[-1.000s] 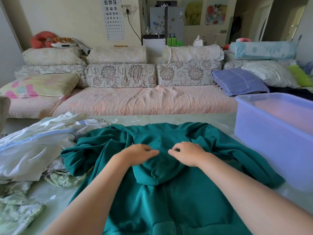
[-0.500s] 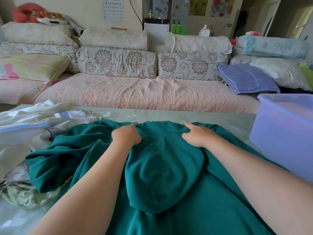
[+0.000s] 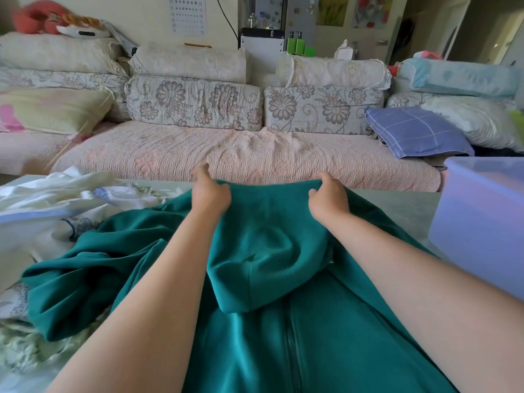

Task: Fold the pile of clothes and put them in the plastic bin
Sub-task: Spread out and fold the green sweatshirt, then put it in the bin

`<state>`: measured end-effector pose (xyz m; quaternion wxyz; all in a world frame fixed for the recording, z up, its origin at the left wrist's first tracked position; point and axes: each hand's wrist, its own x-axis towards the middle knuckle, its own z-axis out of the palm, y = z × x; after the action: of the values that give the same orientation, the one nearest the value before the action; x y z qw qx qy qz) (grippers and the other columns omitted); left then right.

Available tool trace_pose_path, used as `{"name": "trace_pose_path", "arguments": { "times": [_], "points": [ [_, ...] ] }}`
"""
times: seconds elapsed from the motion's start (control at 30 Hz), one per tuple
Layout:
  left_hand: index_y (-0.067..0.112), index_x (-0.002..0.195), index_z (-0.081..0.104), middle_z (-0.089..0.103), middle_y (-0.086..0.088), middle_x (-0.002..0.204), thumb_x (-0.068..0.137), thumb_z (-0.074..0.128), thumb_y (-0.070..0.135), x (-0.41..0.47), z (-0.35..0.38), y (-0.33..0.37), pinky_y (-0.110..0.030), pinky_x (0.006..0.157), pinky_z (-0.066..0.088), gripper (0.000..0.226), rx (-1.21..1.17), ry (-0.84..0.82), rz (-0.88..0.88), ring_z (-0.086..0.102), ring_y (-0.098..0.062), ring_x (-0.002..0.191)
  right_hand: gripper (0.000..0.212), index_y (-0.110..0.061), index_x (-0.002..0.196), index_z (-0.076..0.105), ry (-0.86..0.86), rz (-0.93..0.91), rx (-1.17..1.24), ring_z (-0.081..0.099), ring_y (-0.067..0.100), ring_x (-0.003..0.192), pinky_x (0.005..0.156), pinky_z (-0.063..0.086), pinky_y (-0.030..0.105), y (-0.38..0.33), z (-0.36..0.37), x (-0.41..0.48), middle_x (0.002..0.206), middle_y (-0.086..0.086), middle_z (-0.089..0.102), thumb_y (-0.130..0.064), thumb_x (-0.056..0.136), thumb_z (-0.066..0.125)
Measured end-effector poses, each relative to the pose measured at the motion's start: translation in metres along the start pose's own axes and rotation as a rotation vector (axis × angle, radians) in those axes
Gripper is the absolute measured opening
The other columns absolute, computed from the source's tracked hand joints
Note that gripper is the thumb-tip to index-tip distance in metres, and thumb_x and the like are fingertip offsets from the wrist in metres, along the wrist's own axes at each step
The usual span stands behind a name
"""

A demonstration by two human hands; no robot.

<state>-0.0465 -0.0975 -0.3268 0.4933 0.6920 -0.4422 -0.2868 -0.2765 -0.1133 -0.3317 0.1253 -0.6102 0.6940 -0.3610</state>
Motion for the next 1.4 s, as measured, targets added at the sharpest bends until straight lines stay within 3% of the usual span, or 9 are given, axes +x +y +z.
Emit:
{"name": "trace_pose_path", "arguments": {
  "times": [0.17,0.37,0.53,0.67,0.83,0.93,1.07,1.2,1.4],
  "points": [
    [0.032,0.149,0.036,0.022,-0.007,0.159,0.098,0.048,0.028,-0.028,0.03,-0.008,-0.046,0.112,0.034,0.052,0.599,-0.339,0.415,0.037,-0.031,0.138,0.07,-0.022,0.151,0.025,-0.111,-0.11,-0.55,0.033,0.035,0.136,0.109,0.03,0.048,-0.009,0.016,-0.027,0.153,0.015,0.025,-0.031,0.089,0.057],
    [0.048,0.152,-0.003,-0.015,0.005,0.163,0.098,0.029,0.064,-0.049,0.041,-0.05,-0.053,0.118,-0.005,0.065,1.001,-0.702,0.261,-0.017,-0.019,0.149,0.07,-0.038,0.159,0.007,-0.542,-0.204,-0.525,0.004,0.021,0.154,0.121,0.01,0.052,0.033,0.034,-0.046,0.168,0.0,0.0,-0.065,0.097,0.027],
    [0.033,0.154,0.023,0.016,-0.002,0.163,0.098,0.039,0.056,-0.055,0.016,-0.034,-0.04,0.121,0.011,0.063,0.78,-0.668,0.294,0.012,-0.02,0.15,0.067,-0.031,0.16,0.013,-0.56,-0.268,-0.482,0.001,0.017,0.154,0.123,0.0,0.049,0.03,0.019,-0.048,0.168,0.001,0.005,-0.059,0.101,0.026],
    [0.033,0.113,0.064,0.058,0.005,0.116,0.091,0.051,0.058,-0.079,-0.003,-0.007,-0.032,0.099,0.039,0.036,0.594,-0.63,0.36,0.055,-0.017,0.112,0.053,-0.027,0.147,0.047,-0.472,-0.415,-0.175,0.029,0.013,0.146,0.121,0.014,0.029,0.025,-0.01,-0.069,0.157,-0.003,0.039,-0.022,0.094,0.045],
    [0.034,0.136,0.042,0.045,0.008,0.125,0.051,0.074,0.077,-0.117,-0.023,0.009,-0.037,0.105,0.04,0.1,0.842,-0.912,0.314,0.048,-0.015,0.118,0.078,-0.032,0.15,0.039,-0.768,-0.517,-0.244,0.032,0.014,0.142,0.118,0.023,0.027,0.018,-0.041,-0.108,0.153,-0.004,0.037,-0.027,0.075,0.061],
    [0.038,0.144,0.021,0.037,0.004,0.126,0.053,0.084,0.057,-0.138,-0.031,-0.002,-0.04,0.104,0.042,0.113,1.049,-0.863,0.412,0.04,-0.016,0.121,0.083,-0.038,0.149,0.03,-0.674,-0.565,-0.501,0.034,0.02,0.135,0.114,0.03,0.035,0.02,-0.037,-0.123,0.143,-0.003,0.039,-0.037,0.076,0.068],
    [0.03,0.118,0.048,0.059,0.002,0.103,0.072,0.067,0.014,-0.144,-0.033,-0.014,-0.037,0.075,0.052,0.052,0.72,-0.534,0.702,0.061,-0.024,0.096,0.033,-0.03,0.116,0.051,-0.295,-0.674,-0.455,0.054,0.026,0.108,0.073,0.04,0.035,0.007,-0.03,-0.131,0.107,-0.001,0.051,-0.021,0.085,0.06],
    [0.026,0.109,0.044,0.057,0.005,0.093,0.07,0.06,0.004,-0.141,-0.042,-0.003,-0.04,0.054,0.049,0.047,0.852,-0.14,1.183,0.058,-0.024,0.084,0.042,-0.022,0.093,0.05,0.061,-0.783,-0.385,0.055,0.029,0.08,0.055,0.032,0.033,-0.008,-0.033,-0.124,0.086,0.002,0.047,0.004,0.068,0.07],
    [0.035,0.116,0.058,0.062,0.006,0.095,0.079,0.067,0.056,-0.165,-0.04,-0.001,-0.028,0.079,0.05,0.044,0.946,-0.949,0.329,0.059,-0.014,0.081,0.015,-0.033,0.092,0.055,-0.653,-0.47,-0.526,0.047,0.022,0.109,0.092,0.033,0.038,0.01,-0.044,-0.134,0.102,-0.007,0.049,-0.028,0.078,0.053]
  ]
}}
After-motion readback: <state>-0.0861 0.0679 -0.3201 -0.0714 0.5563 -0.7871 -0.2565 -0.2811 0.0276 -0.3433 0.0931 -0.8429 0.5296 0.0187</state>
